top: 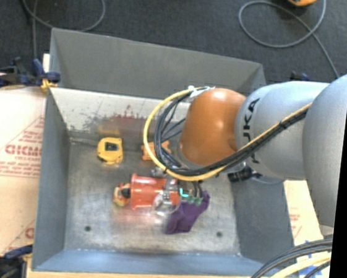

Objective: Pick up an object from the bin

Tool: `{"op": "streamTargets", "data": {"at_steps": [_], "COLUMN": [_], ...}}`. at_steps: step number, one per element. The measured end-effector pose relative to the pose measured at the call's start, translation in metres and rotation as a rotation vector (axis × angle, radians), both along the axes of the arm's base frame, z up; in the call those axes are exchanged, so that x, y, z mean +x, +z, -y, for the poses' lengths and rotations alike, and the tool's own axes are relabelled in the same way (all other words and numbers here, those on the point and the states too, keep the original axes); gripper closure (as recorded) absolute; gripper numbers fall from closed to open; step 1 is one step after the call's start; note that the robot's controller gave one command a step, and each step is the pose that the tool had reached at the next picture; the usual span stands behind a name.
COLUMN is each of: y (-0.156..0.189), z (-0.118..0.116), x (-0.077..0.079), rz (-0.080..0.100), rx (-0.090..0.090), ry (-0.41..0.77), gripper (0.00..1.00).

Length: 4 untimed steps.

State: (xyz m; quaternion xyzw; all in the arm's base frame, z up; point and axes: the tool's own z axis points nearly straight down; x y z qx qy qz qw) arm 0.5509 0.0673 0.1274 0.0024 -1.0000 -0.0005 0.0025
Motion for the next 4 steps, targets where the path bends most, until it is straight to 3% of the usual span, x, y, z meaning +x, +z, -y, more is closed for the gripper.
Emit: {"op": "streamTargets", "data": {"at_steps": [1,2,3,4], "y": [0.004,-0.025,-0.038,-0.042], "z": [0.0,-0.019,-0.006,-0.038], "x": [0.002,0.003,0.038,0.008], "rz": [0.008,0.015,0.007,0.036], "rx": [0.001,-0.002,0.009,0.0], "ry": [-0.002,0.235,0.306,0.053], "gripper": [0.0,0.0,0.0,0.0]}}
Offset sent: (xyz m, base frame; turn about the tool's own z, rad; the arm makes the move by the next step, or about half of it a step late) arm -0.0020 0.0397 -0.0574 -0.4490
